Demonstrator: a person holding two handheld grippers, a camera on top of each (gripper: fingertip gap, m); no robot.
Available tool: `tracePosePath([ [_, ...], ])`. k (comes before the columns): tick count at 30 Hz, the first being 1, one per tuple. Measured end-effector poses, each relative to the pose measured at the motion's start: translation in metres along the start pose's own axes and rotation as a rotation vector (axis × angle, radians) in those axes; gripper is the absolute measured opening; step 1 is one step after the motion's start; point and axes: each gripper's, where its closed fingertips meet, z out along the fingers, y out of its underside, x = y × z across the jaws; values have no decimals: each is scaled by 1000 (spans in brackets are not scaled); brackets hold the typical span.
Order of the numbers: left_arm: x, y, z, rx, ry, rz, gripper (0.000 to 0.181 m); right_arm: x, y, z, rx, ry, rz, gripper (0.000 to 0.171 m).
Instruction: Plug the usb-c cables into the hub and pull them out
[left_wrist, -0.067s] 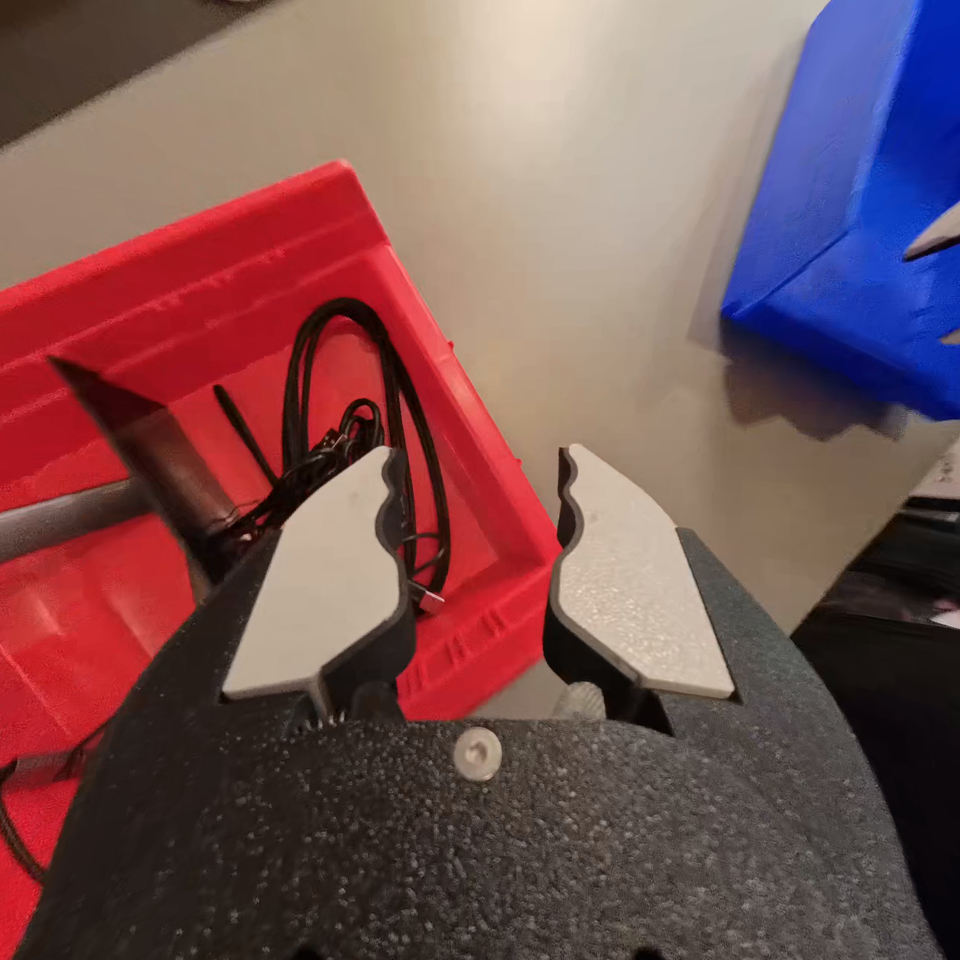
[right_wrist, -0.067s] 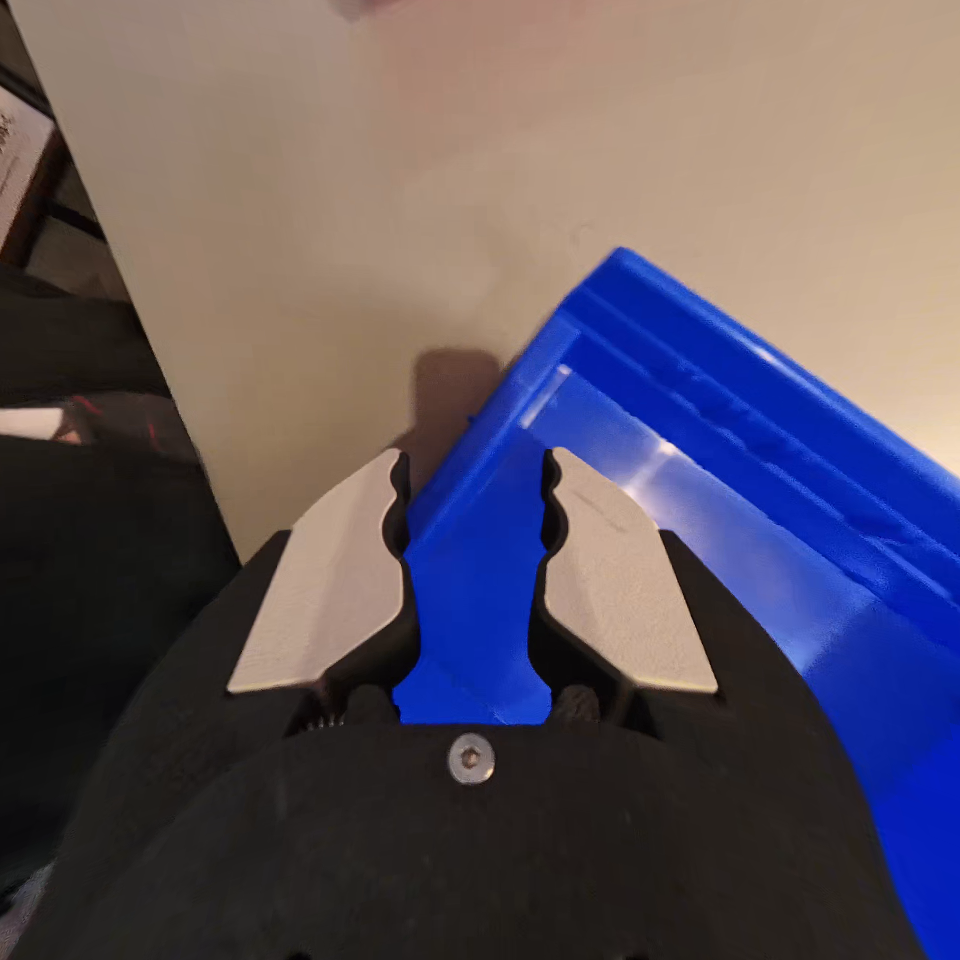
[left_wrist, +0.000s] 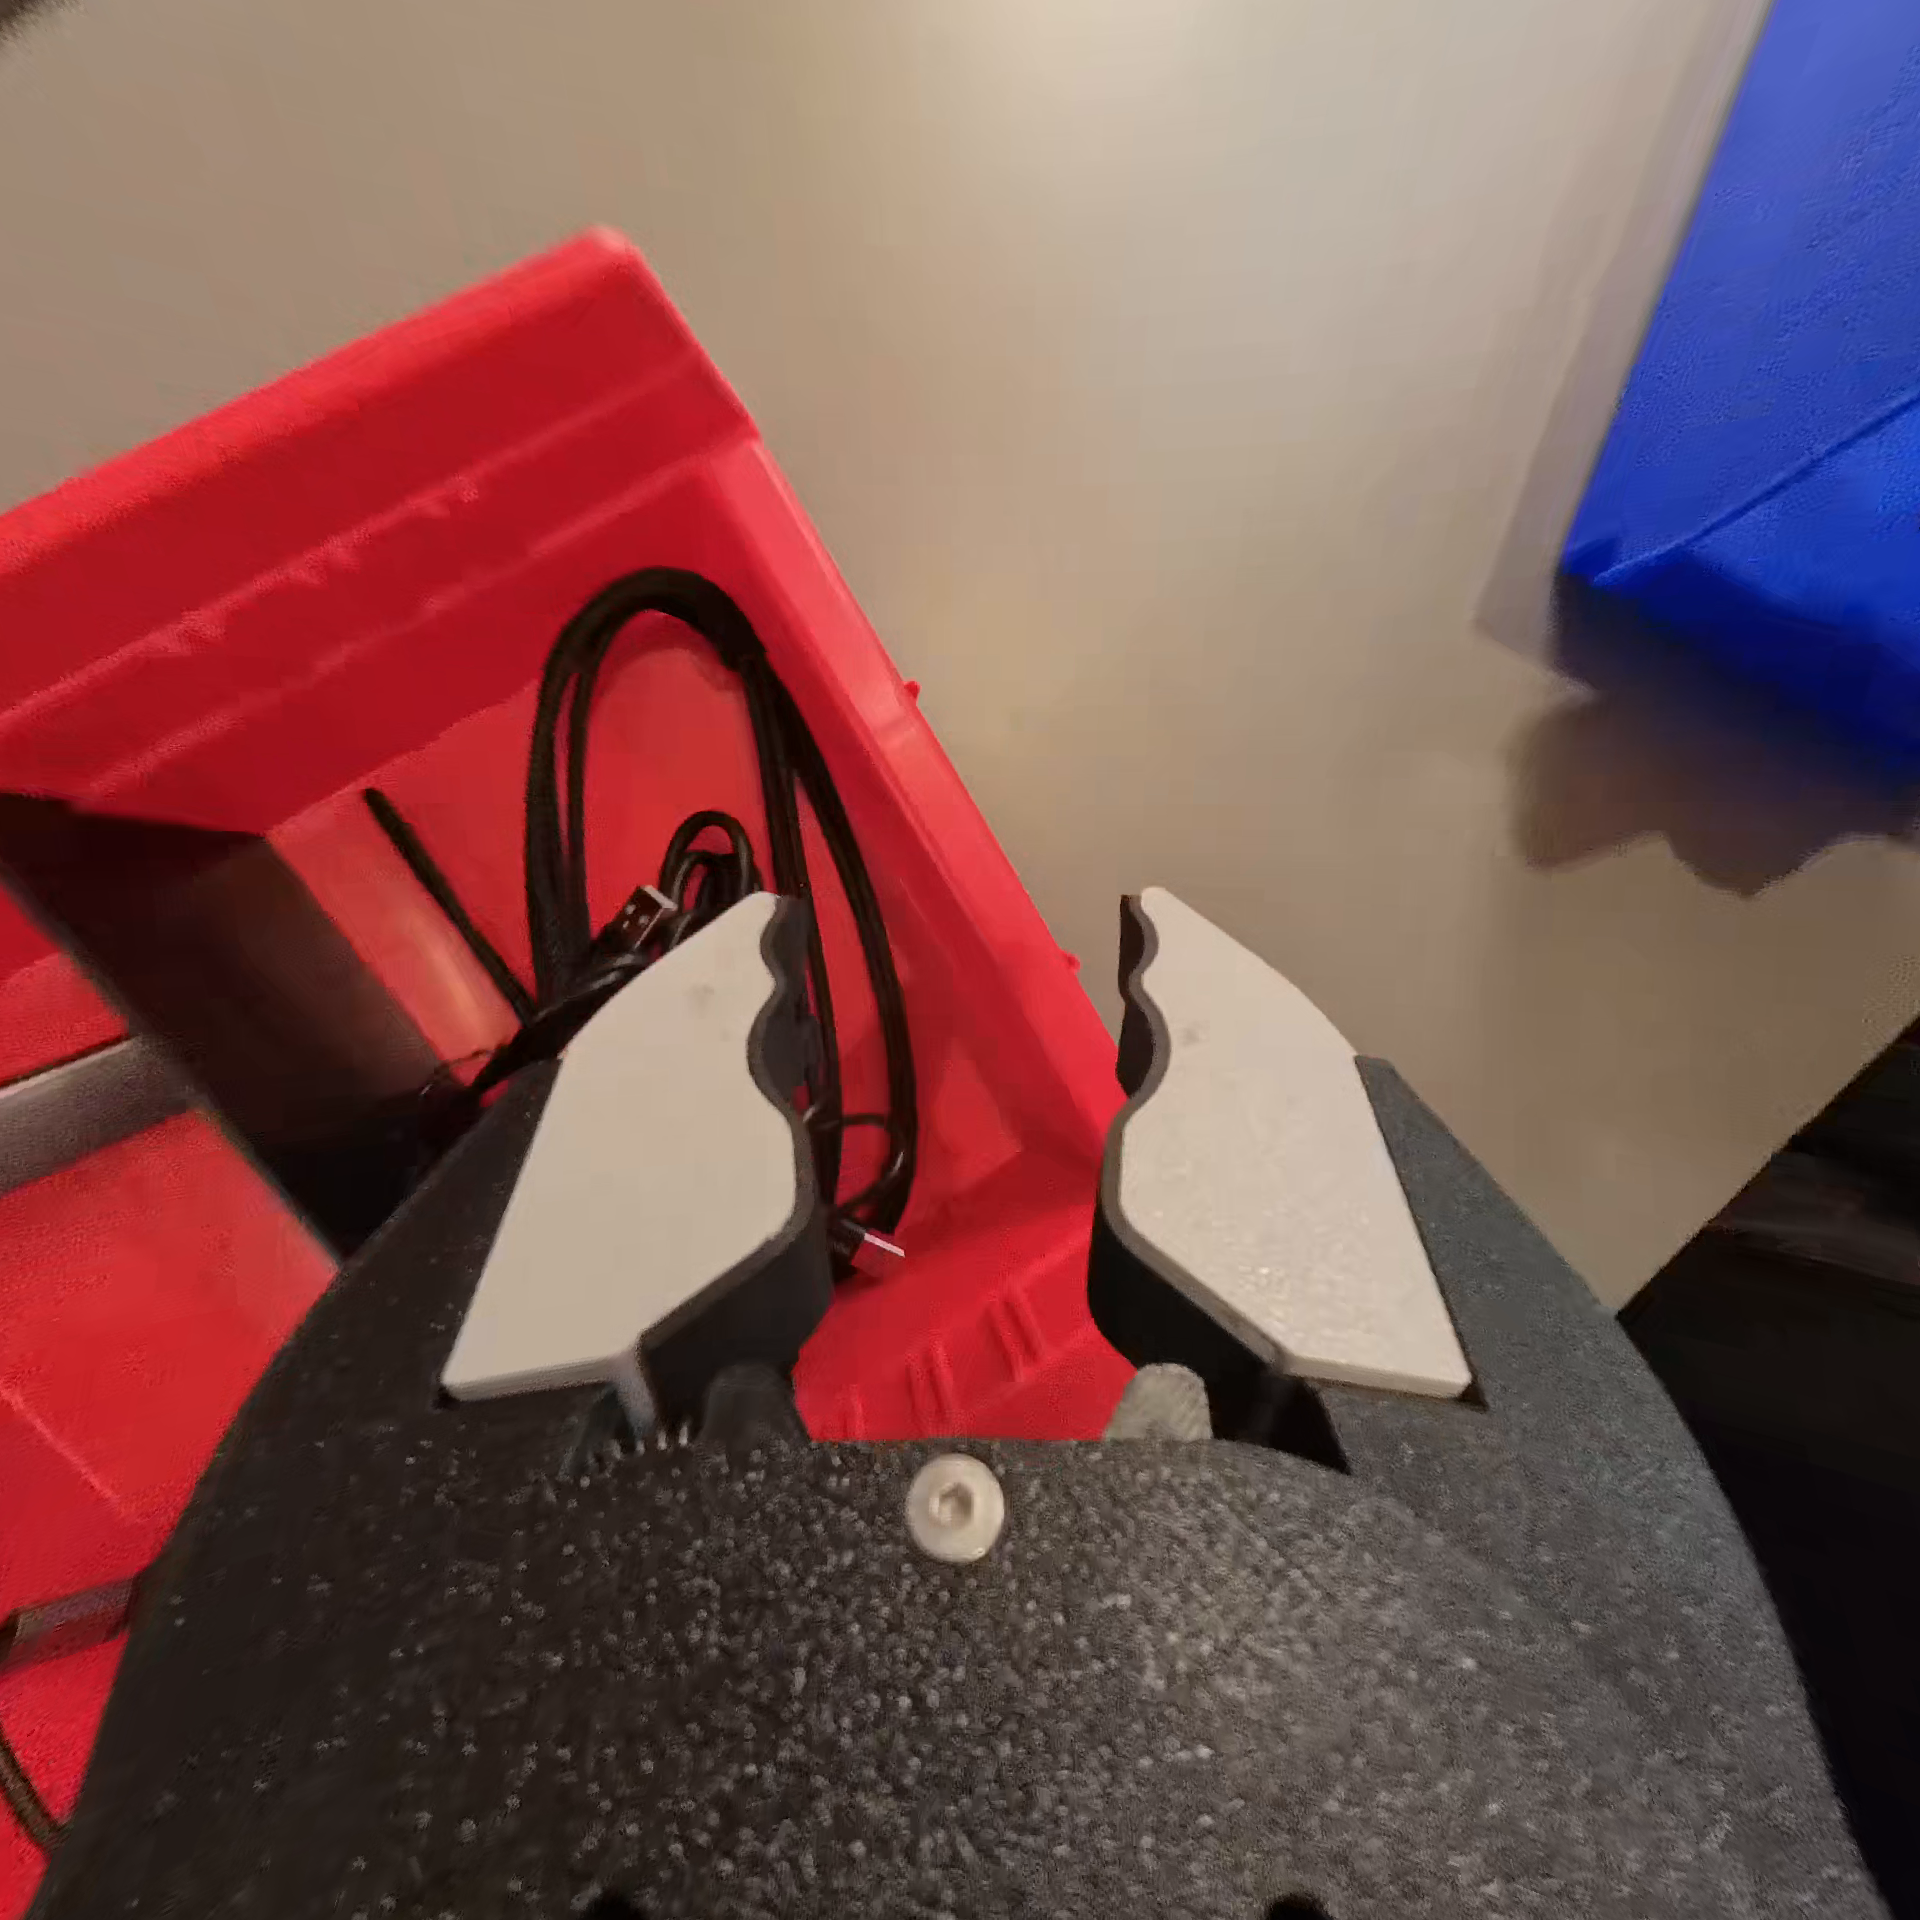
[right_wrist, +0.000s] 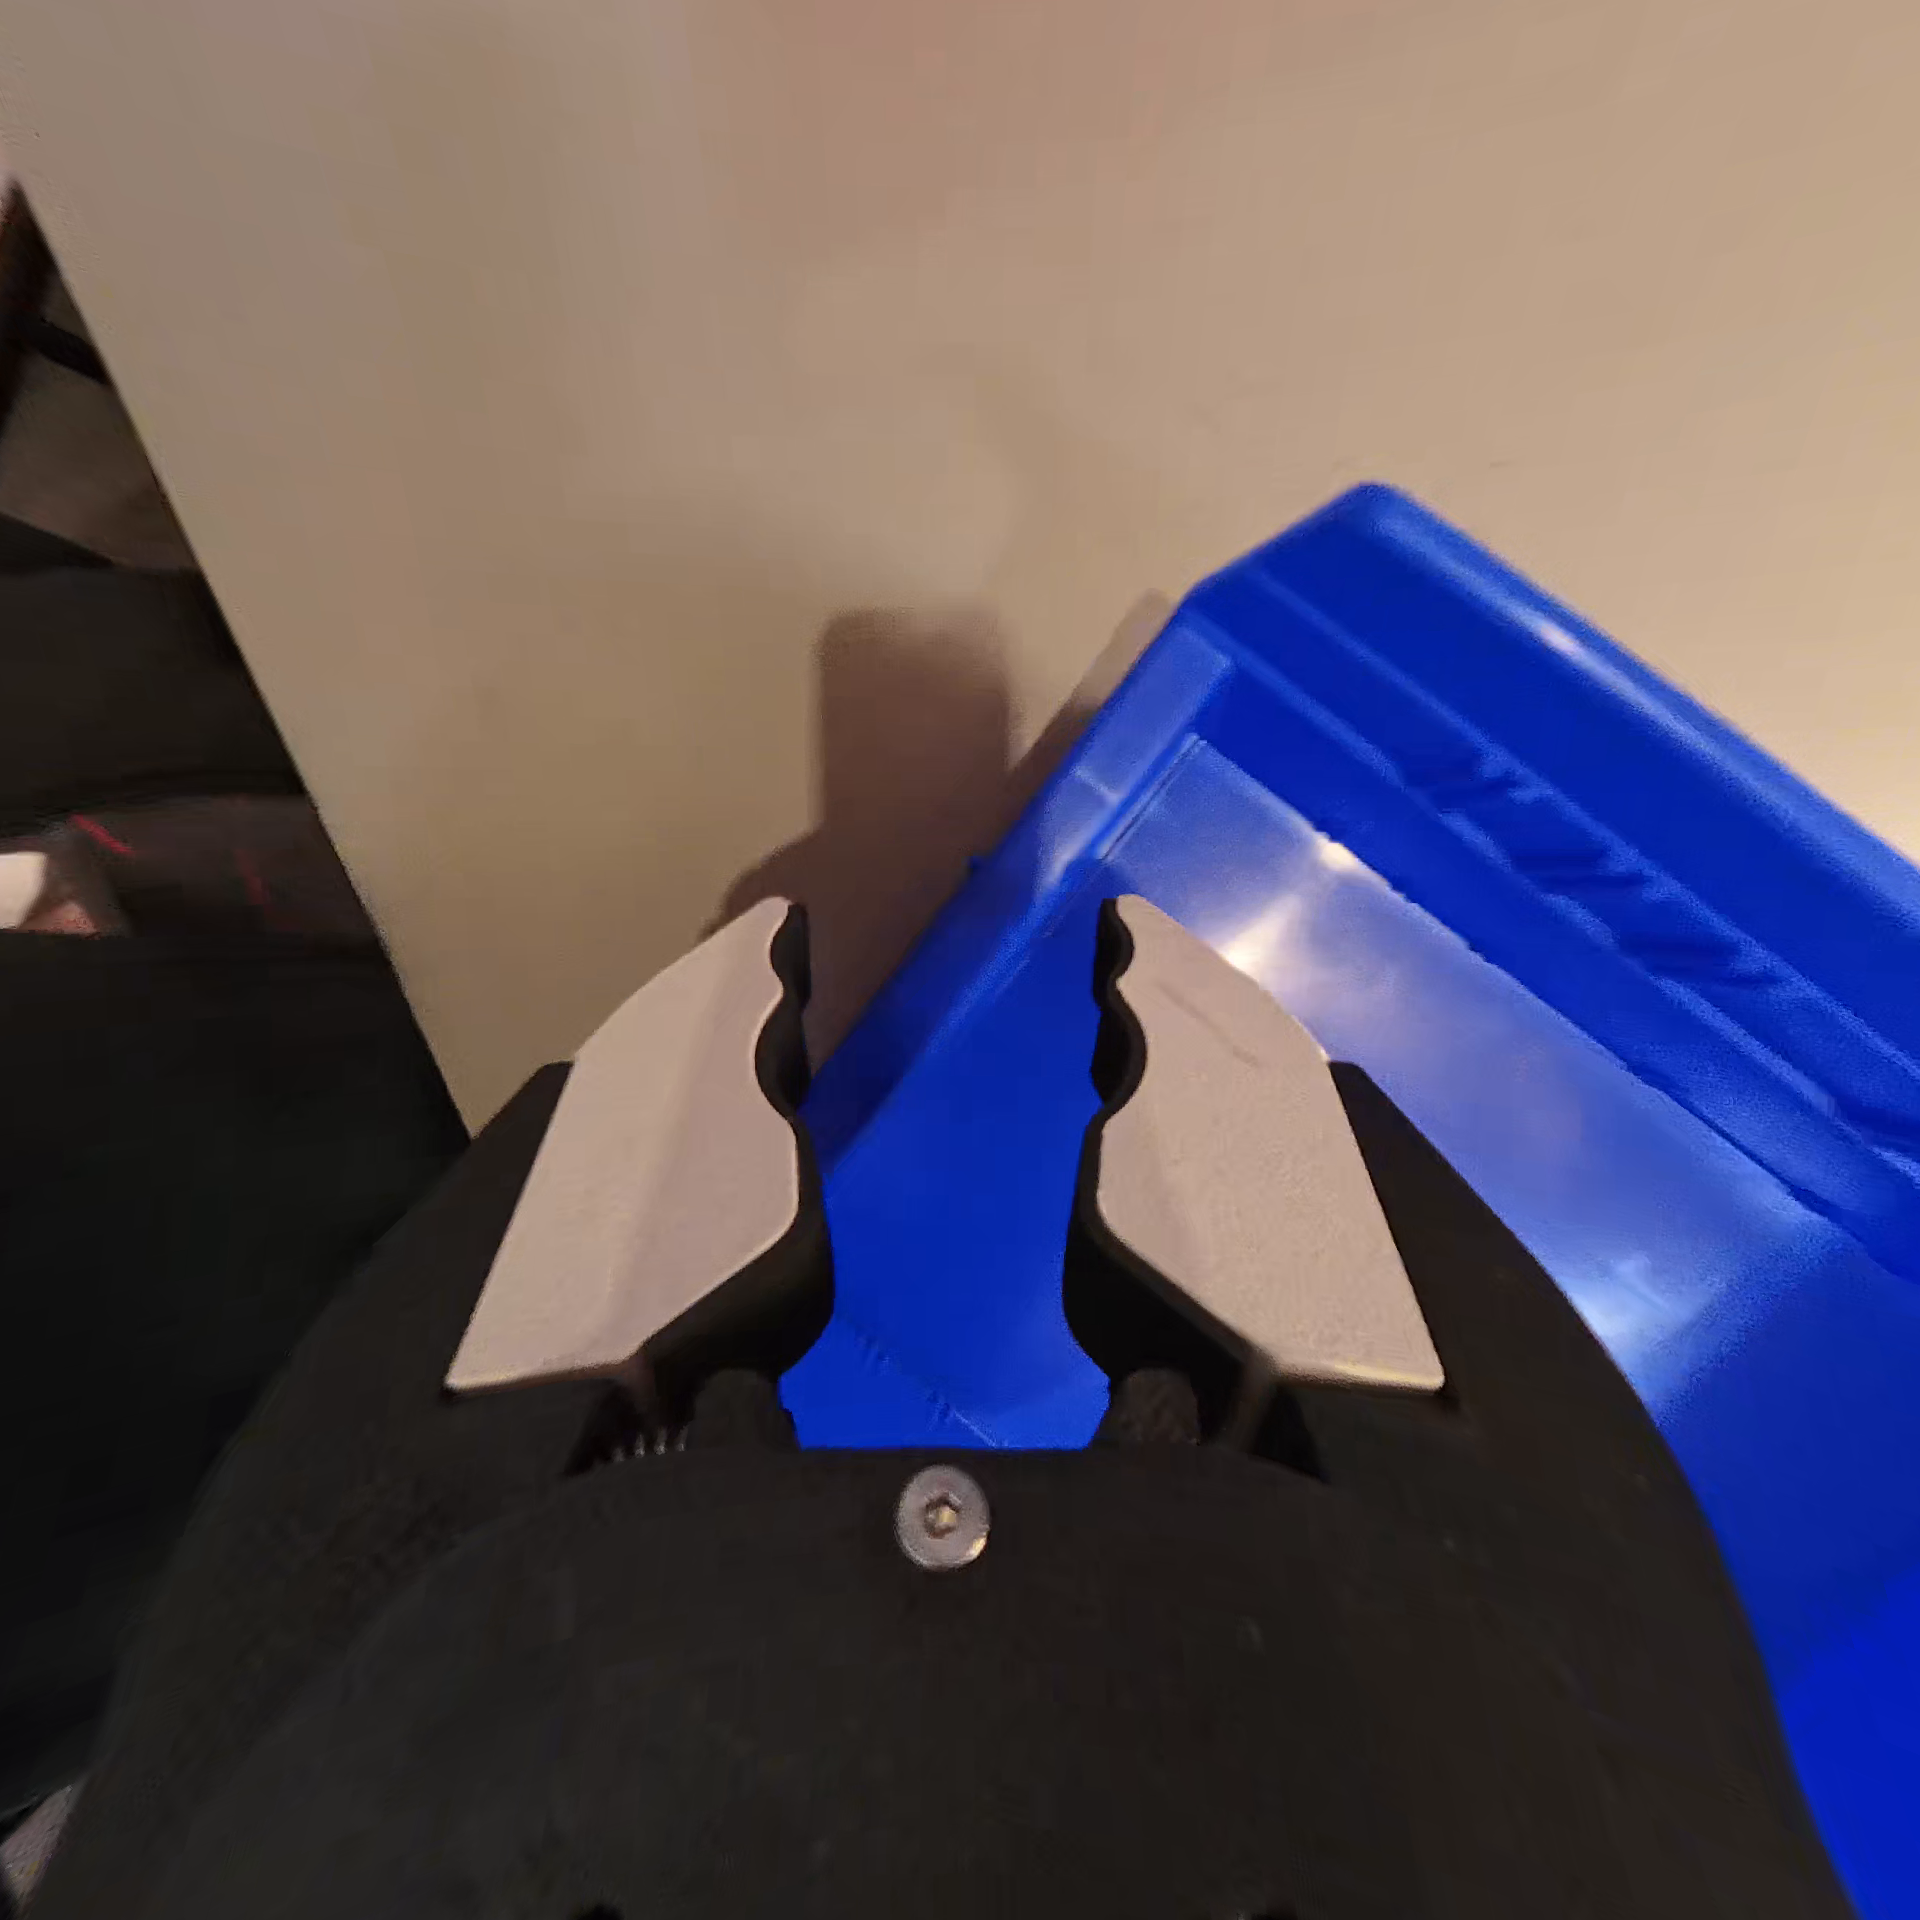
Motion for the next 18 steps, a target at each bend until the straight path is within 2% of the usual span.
tracePosePath([
  [2,-3,3,29,-104,-16,19,56,-3,4,17,-52,20,2,55],
  [5,-17,15,54,-236,-127,73,45,7,24,28,-166,140,-74,41],
  [8,-5,19,60,-240,-94,154,35,6,34,25,-158,152,-105,36],
  [13,-1,55,44,-297,-67,291,32,17,76,3,-221,198,-160,31],
  [18,-25,131,2,-496,-91,322,23,35,140,-31,-333,277,-110,26],
])
